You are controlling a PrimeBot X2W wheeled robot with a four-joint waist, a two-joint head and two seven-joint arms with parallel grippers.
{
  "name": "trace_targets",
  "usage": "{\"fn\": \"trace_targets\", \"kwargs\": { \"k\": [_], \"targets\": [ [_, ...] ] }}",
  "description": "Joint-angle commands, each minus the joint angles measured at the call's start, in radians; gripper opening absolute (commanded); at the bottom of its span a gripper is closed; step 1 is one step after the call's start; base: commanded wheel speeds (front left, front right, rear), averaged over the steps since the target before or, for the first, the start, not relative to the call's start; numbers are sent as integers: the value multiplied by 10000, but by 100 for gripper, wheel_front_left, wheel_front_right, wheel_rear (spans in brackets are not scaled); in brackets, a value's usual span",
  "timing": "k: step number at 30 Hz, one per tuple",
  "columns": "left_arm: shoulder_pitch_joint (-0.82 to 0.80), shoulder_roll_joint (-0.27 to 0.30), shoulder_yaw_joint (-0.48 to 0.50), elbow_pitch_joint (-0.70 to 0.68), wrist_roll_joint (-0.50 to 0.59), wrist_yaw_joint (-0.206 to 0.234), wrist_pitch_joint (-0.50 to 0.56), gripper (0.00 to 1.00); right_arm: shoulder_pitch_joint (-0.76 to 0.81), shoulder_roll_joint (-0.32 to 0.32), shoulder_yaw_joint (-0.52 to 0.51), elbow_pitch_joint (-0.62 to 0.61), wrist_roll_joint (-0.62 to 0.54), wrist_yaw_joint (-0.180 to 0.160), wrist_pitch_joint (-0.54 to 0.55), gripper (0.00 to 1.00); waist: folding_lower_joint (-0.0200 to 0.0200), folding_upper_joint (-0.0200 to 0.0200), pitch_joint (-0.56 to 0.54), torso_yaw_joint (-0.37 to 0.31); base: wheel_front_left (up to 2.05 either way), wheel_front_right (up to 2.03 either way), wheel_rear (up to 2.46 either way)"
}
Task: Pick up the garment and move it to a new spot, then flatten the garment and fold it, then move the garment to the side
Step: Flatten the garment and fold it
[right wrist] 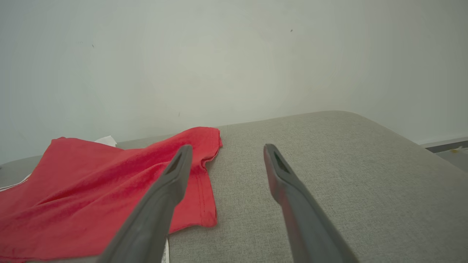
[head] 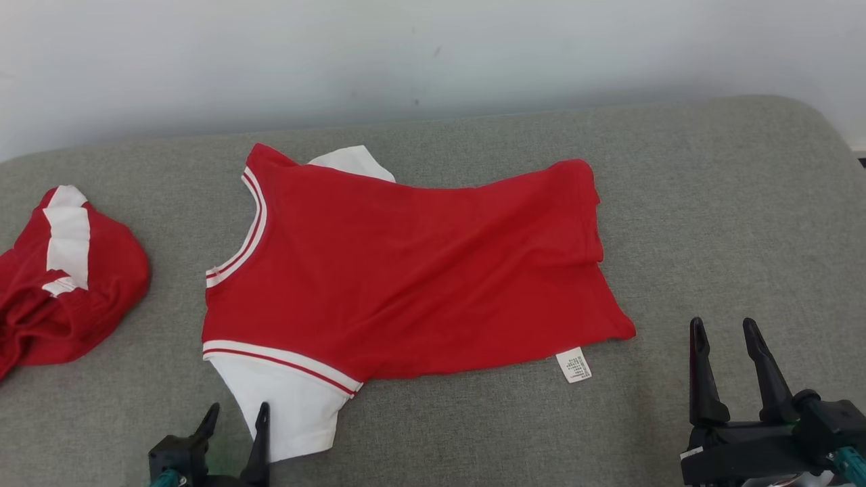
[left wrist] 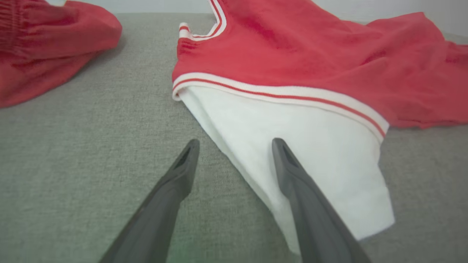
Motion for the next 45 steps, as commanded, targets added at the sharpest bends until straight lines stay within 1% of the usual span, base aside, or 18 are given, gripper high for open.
{"fn": "trace_targets", "kwargs": {
  "k": [1,2,3,4,5,6,12,15,19,21,27,31,37,38,39,42,45],
  "targets": [
    [-175,12,64,338,77,50,-33,100,-65,32,-17,10,34,-23,-13,100,-1,-1,34,-75,0,0,0],
    [-242,-45,86,505,113,93,-33,100,-62,46,-21,21,26,-23,-13,100,-1,-1,17,-86,0,0,0],
    [-235,-120,125,1069,122,172,-33,100,-60,66,-40,-14,28,-23,-13,100,-1,-1,-23,-89,0,0,0],
    [-351,-152,100,1132,128,157,-33,100,-79,75,-48,-74,42,-23,-13,100,-1,-1,-29,-77,0,0,0],
    [-443,-223,64,1167,72,121,-33,42,-73,89,-53,-91,38,-23,-13,100,-1,-1,-51,-62,0,0,0],
    [-441,-271,-38,1273,80,89,-33,0,-53,99,-58,-100,29,-23,-13,100,-1,-1,-72,-32,0,0,0],
    [-595,-448,-324,1425,-100,13,-33,0,19,112,9,-106,58,-23,-13,100,-1,-1,-203,174,0,0,0],
    [-602,-443,-402,1405,-93,-3,-33,0,12,126,47,-124,61,-23,-13,100,-1,-1,-266,248,0,0,0],
    [-496,-283,-110,713,75,111,-33,0,104,139,-54,-152,62,-23,-13,100,-1,-1,-363,399,0,0,0],
    [-316,-178,14,258,241,250,-33,0,177,165,-107,-158,56,-23,-13,100,-1,-1,-415,501,0,0,0],
    [407,94,-31,-652,657,500,-33,0,310,229,-152,-92,104,-23,-14,100,-1,-1,-509,781,0,0,0],
    [846,26,-106,-798,574,508,101,0,296,267,-148,-74,109,-23,-14,100,-1,-1,-517,842,0,0,0],
    [1345,-348,-571,-528,283,369,502,0,321,269,-114,33,101,-23,-14,100,-1,-1,-566,913,0,0,0],
    [1346,-392,-634,-459,265,378,473,16,324,247,-112,59,110,-23,-14,100,-1,-1,-584,915,0,0,0],
    [1317,-431,-672,-413,243,400,417,100,331,231,-110,79,118,-23,-14,100,-1,-1,-607,921,0,0,0],
    [1211,-516,-693,-493,240,523,195,100,428,199,-216,105,124,-23,-14,100,-1,-1,-733,1018,0,0,0],
    [1255,-508,-532,-861,262,687,21,100,544,191,-340,107,144,-23,-14,100,-1,-1,-878,1151,0,0,0]
  ]
}}
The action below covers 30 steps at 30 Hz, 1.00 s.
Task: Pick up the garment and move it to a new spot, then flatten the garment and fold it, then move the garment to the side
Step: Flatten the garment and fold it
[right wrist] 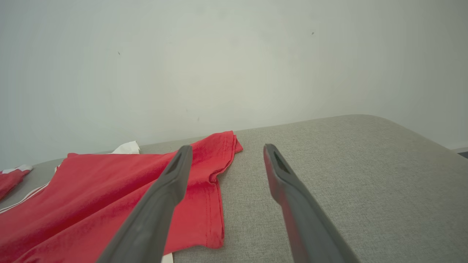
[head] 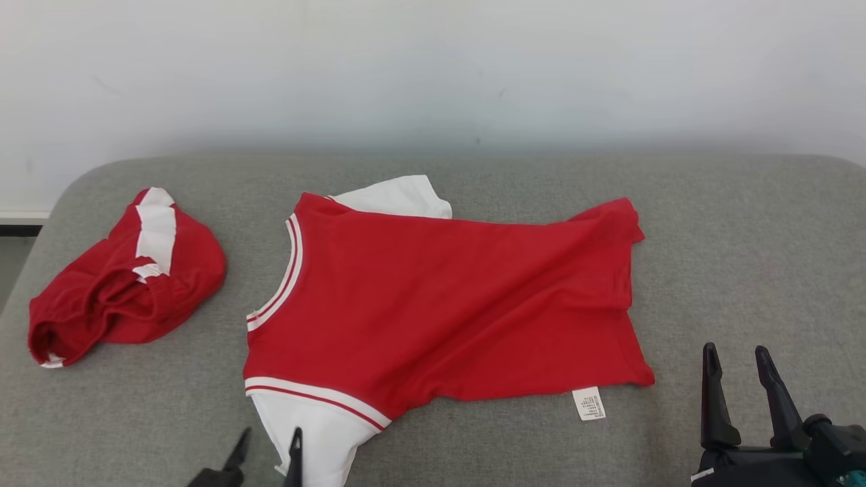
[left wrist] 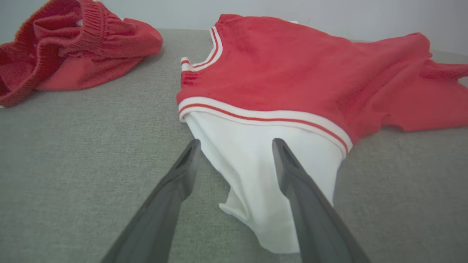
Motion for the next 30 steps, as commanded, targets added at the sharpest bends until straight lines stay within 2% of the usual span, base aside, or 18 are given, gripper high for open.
{"fn": "trace_targets", "kwargs": {
  "k": [1,6,14,21,30],
  "targets": [
    [66,46,110,-182,-56,51,-76,100,89,11,-24,-15,20,-23,-14,100,0,-1,-124,122,0,0,0],
    [486,241,899,-1778,30,310,-93,100,217,118,-117,-93,-14,-23,-14,100,0,-1,-341,288,0,0,0],
    [1370,254,1963,-3819,442,459,-98,100,435,198,-158,-212,-8,-23,-14,100,0,-1,-560,395,0,0,0],
    [1814,142,2198,-4155,496,129,-101,100,887,197,55,-454,-152,-23,-14,100,0,-1,-671,317,0,0,0],
    [1896,18,2140,-3896,649,-45,-101,100,1377,8,196,-417,-186,-23,-14,100,0,-1,-663,209,0,0,0]
  ]
}}
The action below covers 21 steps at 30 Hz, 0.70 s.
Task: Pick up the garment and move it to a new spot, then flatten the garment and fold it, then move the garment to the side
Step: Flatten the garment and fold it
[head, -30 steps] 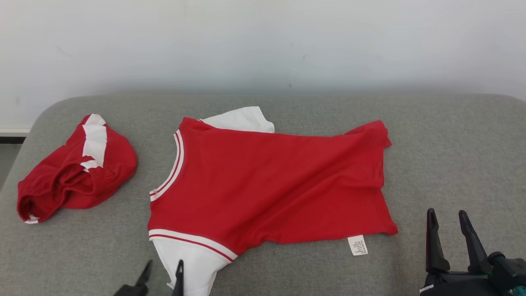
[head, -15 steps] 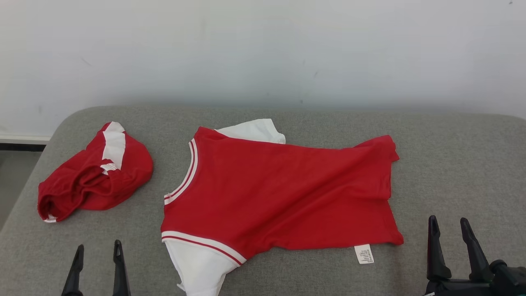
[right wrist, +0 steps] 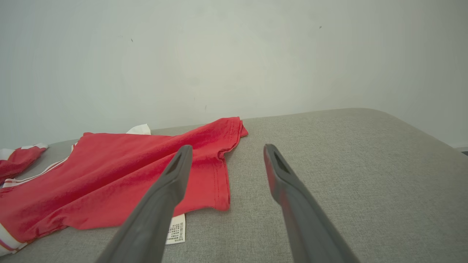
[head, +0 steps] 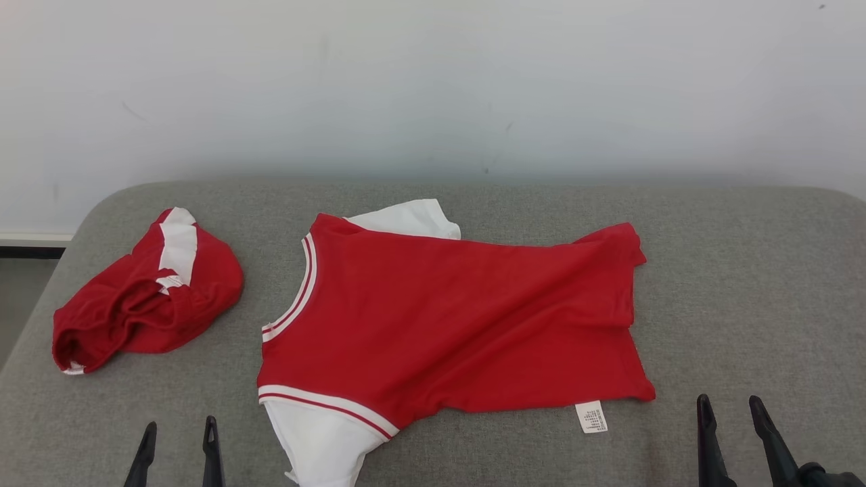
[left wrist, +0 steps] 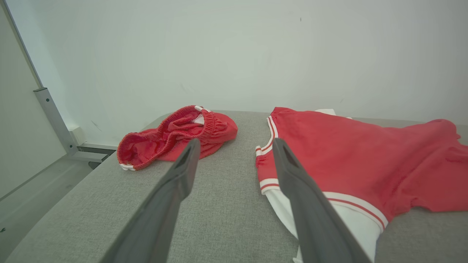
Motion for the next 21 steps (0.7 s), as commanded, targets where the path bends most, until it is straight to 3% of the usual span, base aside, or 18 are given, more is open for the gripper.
{"fn": "trace_targets", "kwargs": {
  "k": [1,21],
  "targets": [
    [76,-8,-7,84,109,-43,-32,100,76,-46,44,19,-36,-23,-14,100,1,0,15,-6,0,0,0],
    [126,219,-285,157,-70,-567,-32,100,-117,-307,217,433,-51,-23,-1,100,1,0,-53,72,0,0,0]
  ]
}}
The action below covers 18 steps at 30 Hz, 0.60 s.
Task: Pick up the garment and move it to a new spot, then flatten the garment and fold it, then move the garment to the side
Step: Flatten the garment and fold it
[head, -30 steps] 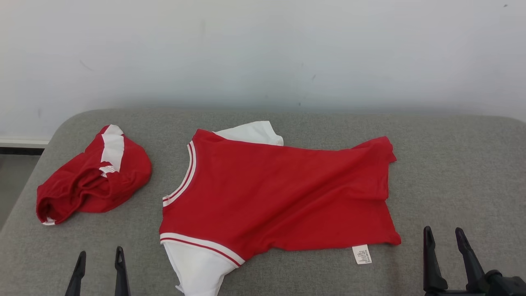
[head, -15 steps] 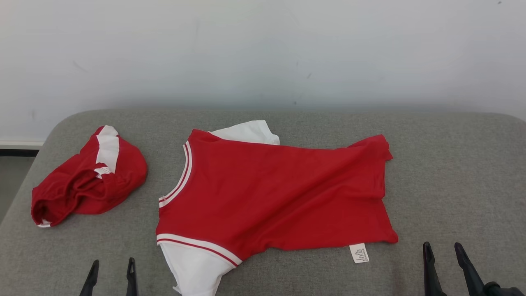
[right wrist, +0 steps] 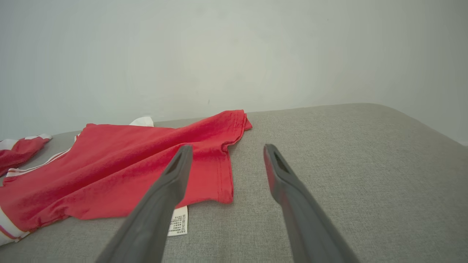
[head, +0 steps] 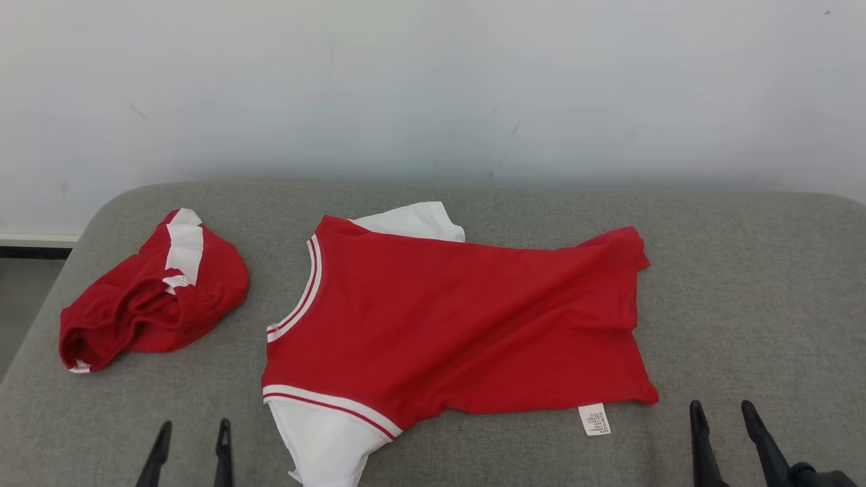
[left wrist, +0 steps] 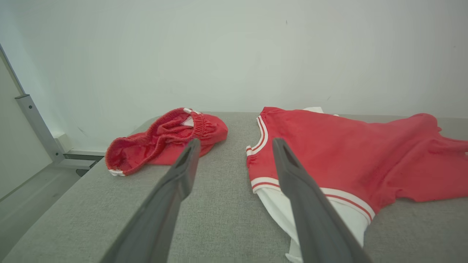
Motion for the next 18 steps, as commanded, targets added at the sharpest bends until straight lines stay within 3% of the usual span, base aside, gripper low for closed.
{"fn": "trace_targets", "kwargs": {
  "k": [1,9,18],
  "targets": [
    [119,-8,-122,191,-187,-73,-32,100,-196,-173,128,103,-147,-23,34,100,1,0,13,-37,0,0,0],
    [-349,-108,-1016,1616,-529,-151,-32,100,-1422,-739,670,1326,33,-23,282,100,1,0,219,-214,0,0,0],
    [-1616,-10,-2353,3863,-1392,-135,-32,100,-3568,-1025,1161,4452,145,-23,308,100,1,0,810,-259,0,0,0]
  ]
}}
